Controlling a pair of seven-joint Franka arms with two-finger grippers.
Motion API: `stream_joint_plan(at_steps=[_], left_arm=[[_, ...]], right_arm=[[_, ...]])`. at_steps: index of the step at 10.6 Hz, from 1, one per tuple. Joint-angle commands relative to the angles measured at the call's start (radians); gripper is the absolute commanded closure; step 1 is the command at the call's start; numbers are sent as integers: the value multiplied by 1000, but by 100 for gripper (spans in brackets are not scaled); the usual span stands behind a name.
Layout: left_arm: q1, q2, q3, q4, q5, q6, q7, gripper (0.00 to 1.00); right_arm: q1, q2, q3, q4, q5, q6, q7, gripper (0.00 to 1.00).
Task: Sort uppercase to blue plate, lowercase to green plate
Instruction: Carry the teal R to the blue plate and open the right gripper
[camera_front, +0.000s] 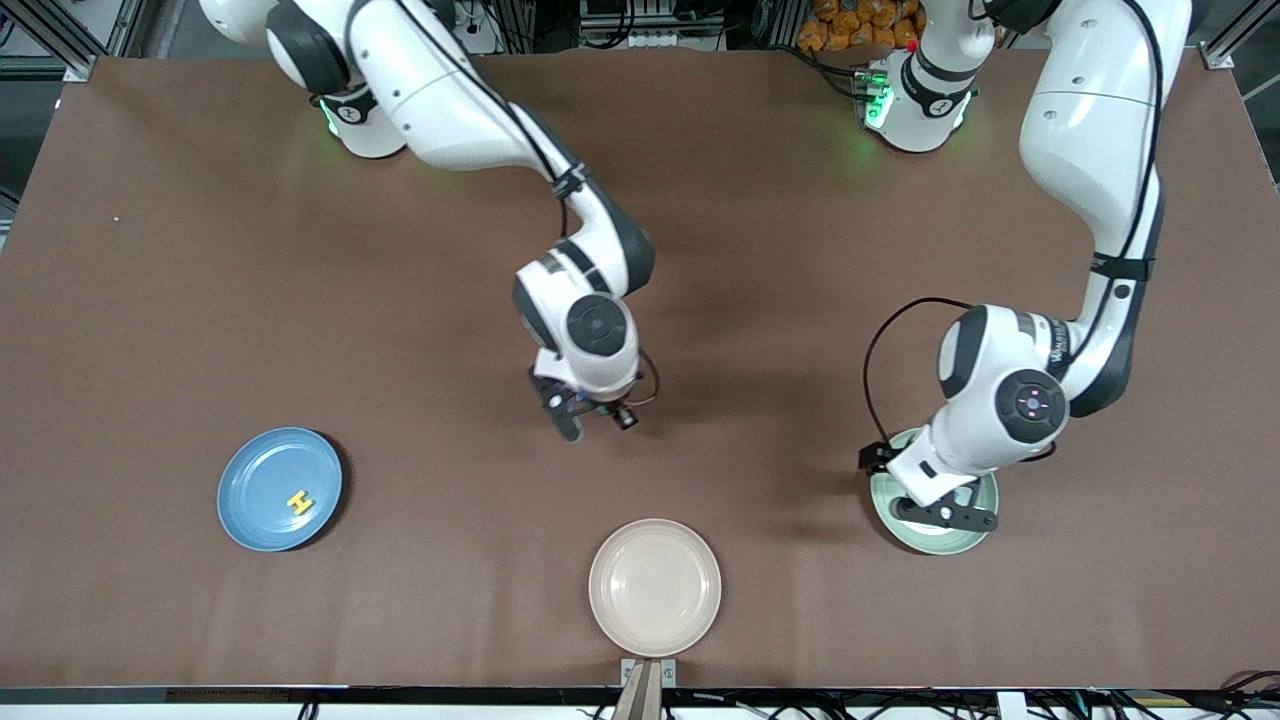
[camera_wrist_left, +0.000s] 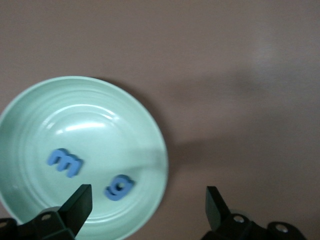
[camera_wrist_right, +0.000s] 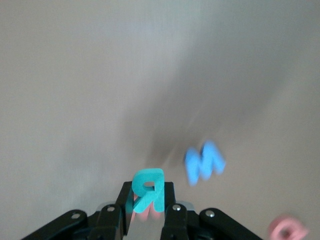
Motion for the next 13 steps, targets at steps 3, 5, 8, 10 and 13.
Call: stream_joint_plan(at_steps=[3, 5, 8, 10, 13], left_arm=[[-139, -16, -16, 6, -19, 0, -312, 0], [-265, -29, -5, 9, -20, 0, -582, 0], [-363, 9, -4, 53, -46, 0, -888, 0], [-426, 51, -2, 89, -124, 1, -927, 0], [-565, 137, 85, 175, -225, 0, -961, 0]], right_arm=[[-147, -78, -31, -17, -15, -180, -395, 100], [-240, -111, -33, -20, -15, -246, -588, 100], [-348, -148, -54, -31, -30, -303, -853, 100], [-353, -148, -123, -46, -32, -306, -998, 100], [-414, -141, -180, -48, -33, -298, -1249, 100]])
